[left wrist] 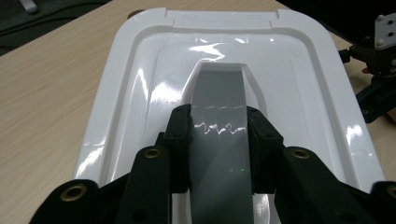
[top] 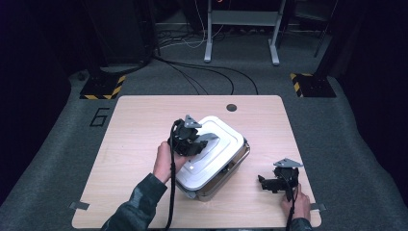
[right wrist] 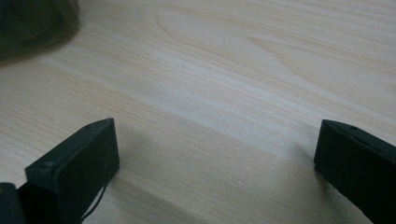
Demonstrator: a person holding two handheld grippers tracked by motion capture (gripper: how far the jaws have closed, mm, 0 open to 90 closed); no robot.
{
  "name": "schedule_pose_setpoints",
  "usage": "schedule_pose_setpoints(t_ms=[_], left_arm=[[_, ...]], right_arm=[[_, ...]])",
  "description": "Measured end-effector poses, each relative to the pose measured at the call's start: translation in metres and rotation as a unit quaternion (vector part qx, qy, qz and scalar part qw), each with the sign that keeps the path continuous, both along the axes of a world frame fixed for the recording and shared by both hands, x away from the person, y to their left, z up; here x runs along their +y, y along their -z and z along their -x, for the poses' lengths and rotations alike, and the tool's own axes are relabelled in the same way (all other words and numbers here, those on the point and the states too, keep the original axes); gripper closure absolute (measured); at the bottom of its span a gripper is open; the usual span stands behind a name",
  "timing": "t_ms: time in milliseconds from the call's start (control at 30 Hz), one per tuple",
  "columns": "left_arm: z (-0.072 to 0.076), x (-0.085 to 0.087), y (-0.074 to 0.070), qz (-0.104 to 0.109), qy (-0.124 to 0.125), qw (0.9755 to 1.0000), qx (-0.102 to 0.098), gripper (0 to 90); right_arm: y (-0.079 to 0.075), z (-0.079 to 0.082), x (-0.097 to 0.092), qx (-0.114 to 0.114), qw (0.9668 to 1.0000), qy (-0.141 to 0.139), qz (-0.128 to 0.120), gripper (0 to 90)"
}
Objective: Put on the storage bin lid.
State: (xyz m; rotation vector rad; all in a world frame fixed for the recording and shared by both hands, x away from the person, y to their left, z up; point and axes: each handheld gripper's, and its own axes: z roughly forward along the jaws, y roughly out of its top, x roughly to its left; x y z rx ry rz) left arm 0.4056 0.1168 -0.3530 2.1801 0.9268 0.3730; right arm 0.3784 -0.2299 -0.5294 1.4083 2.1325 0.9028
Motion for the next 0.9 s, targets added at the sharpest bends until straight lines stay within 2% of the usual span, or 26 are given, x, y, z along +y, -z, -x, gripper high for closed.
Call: schedule_pose_setpoints(t_ms=[300, 600, 667, 800, 900], left_arm=[[-0.004, -0.013, 0.017, 0.004, -0.004, 0.9999, 0.013, 66.7], [0.001, -0.020, 0.020, 0.011, -0.001, 0.9999, 0.004, 66.4], [0.003, -0.021, 0.021, 0.007, 0.004, 0.9999, 0.008, 66.3], [0.007, -0.025, 0.024, -0.002, 0.005, 1.0000, -0.001, 65.5], [0.007, -0.024, 0.025, -0.004, 0.007, 1.0000, 0.002, 63.5]], right_arm=[[0.000, 0.000, 0.000, 0.000, 1.0000, -0.001, 0.002, 0.0], [0.000, 0.000, 0.000, 0.000, 1.0000, -0.001, 0.001, 0.0], [0.000, 0.000, 0.000, 0.000, 1.0000, 0.000, 0.000, 0.0], [0.000, 0.000, 0.000, 0.000, 1.0000, 0.000, 0.000, 0.0], [0.000, 0.000, 0.000, 0.000, 1.0000, -0.002, 0.002, 0.0]])
